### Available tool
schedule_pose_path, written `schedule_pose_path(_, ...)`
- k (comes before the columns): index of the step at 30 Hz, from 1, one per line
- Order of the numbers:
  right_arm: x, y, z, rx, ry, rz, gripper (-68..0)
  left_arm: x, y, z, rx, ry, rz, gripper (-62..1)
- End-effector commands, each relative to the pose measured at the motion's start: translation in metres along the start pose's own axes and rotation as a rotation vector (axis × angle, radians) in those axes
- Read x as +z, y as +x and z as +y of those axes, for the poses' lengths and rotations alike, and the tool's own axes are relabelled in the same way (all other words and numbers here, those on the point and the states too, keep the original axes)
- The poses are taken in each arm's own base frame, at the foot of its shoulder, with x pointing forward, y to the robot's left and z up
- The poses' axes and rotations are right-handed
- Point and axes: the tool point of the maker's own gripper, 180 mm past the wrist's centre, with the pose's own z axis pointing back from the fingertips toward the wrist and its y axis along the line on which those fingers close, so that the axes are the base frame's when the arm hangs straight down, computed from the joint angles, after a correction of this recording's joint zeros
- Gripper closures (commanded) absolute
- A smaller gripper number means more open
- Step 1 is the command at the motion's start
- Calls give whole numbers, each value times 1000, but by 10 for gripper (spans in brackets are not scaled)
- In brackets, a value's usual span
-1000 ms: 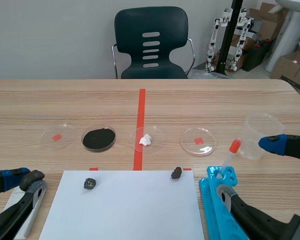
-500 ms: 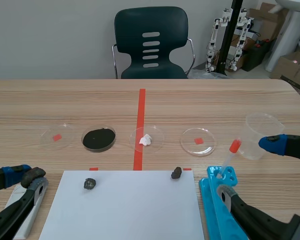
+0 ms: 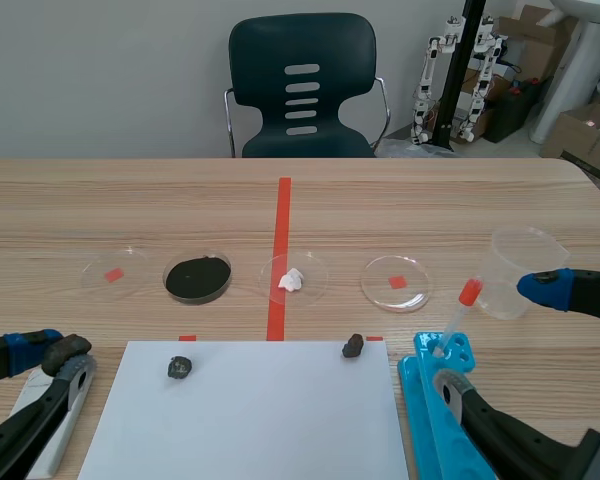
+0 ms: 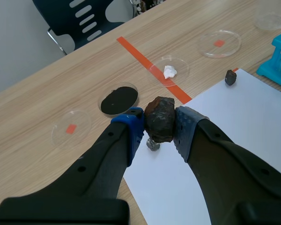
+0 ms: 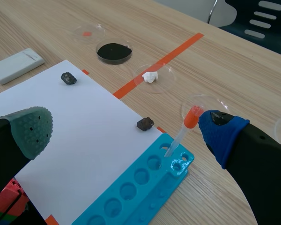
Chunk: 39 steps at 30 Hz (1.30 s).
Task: Pick up the middle mineral with the left hand
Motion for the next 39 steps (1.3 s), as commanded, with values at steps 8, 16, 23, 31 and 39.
schedule_pose_path(8, -3, 11, -1, 2, 0, -42, -679, -1, 8, -1, 8, 8, -29, -70)
schedule_pose_path(16, -3, 11, -1, 2, 0, -42, -679, -1, 6, -1, 6, 6, -21, -70)
schedule_pose_path(23, -3, 11, -1, 2, 0, -42, -679, -1, 3, -1, 6, 6, -5, -70)
schedule_pose_path(31, -3, 11, -1, 2, 0, -42, -679, -1, 3, -1, 6, 6, -5, -70)
schedule_pose_path(39, -3, 11, -1, 2, 0, -42, -679, -1, 3, -1, 6, 6, -5, -70)
